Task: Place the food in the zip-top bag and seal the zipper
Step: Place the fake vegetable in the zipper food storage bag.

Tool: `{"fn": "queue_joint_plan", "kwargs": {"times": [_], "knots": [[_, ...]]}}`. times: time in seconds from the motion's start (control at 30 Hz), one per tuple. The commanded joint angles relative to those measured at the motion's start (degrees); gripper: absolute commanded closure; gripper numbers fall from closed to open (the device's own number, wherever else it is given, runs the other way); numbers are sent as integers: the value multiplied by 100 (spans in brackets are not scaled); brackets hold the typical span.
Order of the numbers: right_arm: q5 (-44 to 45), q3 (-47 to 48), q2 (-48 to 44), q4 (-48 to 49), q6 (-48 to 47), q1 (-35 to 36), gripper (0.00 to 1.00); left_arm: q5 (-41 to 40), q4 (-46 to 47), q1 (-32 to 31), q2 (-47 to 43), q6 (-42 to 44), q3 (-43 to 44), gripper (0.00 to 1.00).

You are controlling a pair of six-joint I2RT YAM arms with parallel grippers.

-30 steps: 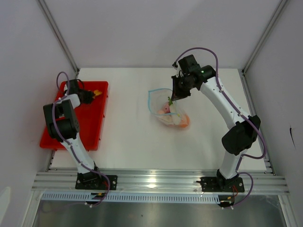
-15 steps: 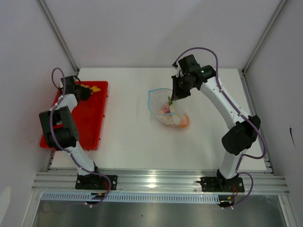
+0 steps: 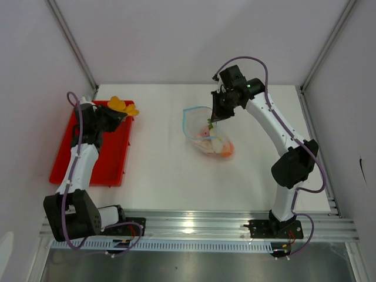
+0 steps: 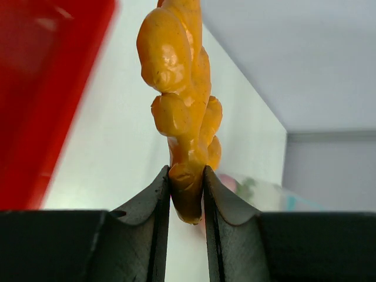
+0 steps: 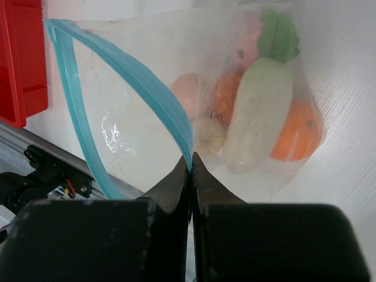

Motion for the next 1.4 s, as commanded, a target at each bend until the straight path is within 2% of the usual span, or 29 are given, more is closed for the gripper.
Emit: {"fn": "queue_joint_plan", "kwargs": {"times": [0.0,0.2,0.33,0.43,0.5,0.77,0.93,1.13,1.37], "knots": [[-109,262,87,-23,80,-34,100,1038,839,-370,-170,241,-16,99],[-267,262,175,-76,230,-210,100,1786,1569,-1073,-30,777,582,99],[22,209,201,-155,353,-228,100,2499,1824,-1443,295,770,811,100],[365,148,245,-146,449,-210,100,2352,1168,-1688,532,532,1162,99],[567,183,402,-164,493,-131,100,2316,342,-1926,751,383,1575,100],[1419,490,641,-129,520,150,100,2210,-829,-2988,762,454,1919,99],[2052,141,159,-6,546,176,100,2368,-1698,-3262,700,259,1928,99],[1982,-590,-440,407,652,404,100,2377,-2761,-3306,867,426,2138,99],[1842,-670,-651,531,265,878,100,2719,-3106,-3333,1446,357,2506,99]]}}
